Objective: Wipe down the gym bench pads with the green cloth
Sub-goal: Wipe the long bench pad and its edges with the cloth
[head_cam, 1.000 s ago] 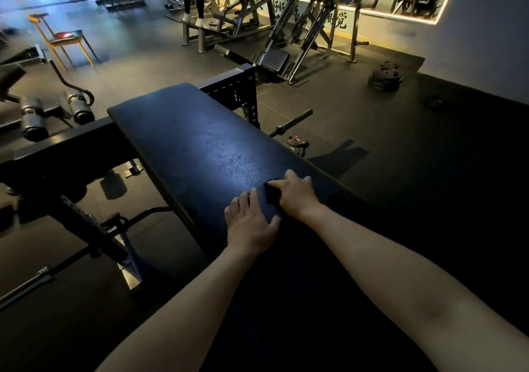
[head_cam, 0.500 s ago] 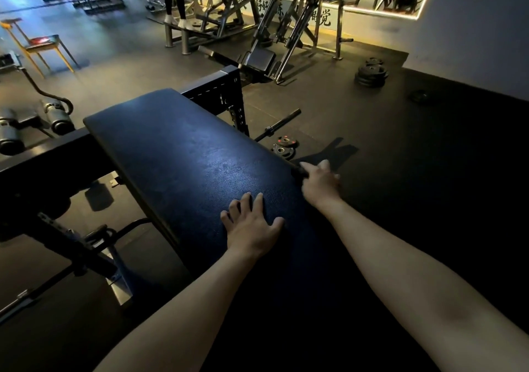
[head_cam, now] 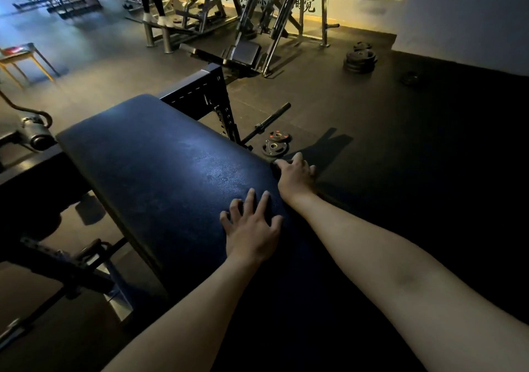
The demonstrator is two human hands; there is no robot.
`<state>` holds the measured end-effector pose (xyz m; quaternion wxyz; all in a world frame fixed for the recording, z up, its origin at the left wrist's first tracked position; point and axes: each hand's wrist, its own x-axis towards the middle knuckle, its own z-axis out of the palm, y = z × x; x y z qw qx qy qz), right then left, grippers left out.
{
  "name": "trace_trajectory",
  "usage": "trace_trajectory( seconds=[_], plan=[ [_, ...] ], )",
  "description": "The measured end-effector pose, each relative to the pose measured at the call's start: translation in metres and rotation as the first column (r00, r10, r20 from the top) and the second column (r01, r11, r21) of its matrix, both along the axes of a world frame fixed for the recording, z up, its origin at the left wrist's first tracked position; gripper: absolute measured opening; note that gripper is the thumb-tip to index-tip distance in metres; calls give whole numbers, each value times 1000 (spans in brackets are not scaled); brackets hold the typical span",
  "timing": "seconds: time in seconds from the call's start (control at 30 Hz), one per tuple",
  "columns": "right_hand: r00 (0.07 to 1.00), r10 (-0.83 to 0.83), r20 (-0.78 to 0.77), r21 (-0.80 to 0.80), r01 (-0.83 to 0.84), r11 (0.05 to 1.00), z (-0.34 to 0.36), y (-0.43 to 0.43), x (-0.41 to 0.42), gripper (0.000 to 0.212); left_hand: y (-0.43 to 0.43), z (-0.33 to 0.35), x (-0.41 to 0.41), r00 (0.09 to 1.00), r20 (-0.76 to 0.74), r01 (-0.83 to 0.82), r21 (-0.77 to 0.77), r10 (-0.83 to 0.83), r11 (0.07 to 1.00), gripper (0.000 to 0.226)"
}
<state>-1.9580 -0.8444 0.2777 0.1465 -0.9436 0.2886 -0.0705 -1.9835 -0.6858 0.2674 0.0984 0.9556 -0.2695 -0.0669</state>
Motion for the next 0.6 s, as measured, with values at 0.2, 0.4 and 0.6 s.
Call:
trace_trajectory(
  seconds=[0.2,0.4,0.6],
  plan=[
    [997,-54,-56,99,59,993,14,-6,-29,43,3,2,0,1000,19,6,7,-6,1000,66],
    [971,-213,-112,95,224,970,18,-23,-91,37,-8,12,-3,997,-71,-24,-6,23,1000,63],
    [970,-242,-38,222,244,944,14,-20,-76,38,-25,9,-22,998,-59,10,-66,-13,998,60]
  ],
)
